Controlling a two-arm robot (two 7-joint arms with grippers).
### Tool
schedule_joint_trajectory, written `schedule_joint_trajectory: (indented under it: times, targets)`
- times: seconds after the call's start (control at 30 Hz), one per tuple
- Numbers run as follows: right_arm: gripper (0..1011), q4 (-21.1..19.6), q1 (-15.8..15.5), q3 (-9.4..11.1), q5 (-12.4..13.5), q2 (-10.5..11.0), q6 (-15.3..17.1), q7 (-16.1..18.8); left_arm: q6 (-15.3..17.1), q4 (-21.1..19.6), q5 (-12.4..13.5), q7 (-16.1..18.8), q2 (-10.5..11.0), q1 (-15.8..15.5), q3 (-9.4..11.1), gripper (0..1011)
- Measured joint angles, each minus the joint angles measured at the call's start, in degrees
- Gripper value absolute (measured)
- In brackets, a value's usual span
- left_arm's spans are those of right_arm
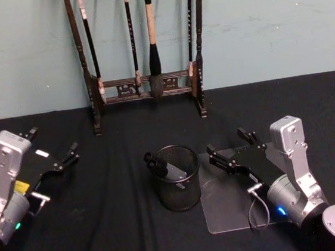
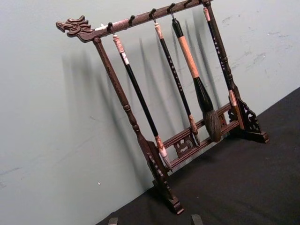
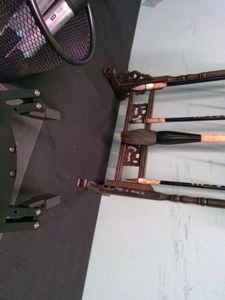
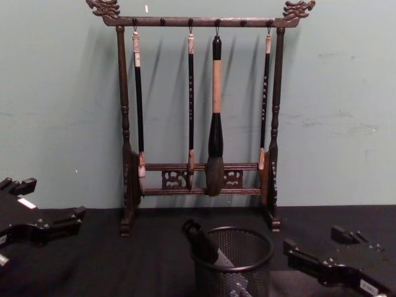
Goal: Pick up the water-based marker from the table and place it into the pen holder.
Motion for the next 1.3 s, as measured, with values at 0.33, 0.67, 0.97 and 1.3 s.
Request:
schedule_joint_trajectory:
  times: [0.33,0.67,0.97,1.3]
  targets:
    - [1000,0.00,0.00,0.00,0.00,0.00,0.00,0.00,0.00,0.00,0.00,0.00,0.00,0.00,0.00,1009]
    - [1000,0.01,0.00,0.00,0.00,0.00,0.00,0.00,0.00,0.00,0.00,0.00,0.00,0.00,0.00,1009]
    - [1000,0.01,0.00,0.00,0.00,0.00,0.00,0.00,0.00,0.00,0.00,0.00,0.00,0.00,0.00,1009]
    - [1000,0.01,0.01,0.00,0.00,0.00,0.00,0.00,0.00,0.00,0.00,0.00,0.00,0.00,0.00,1009]
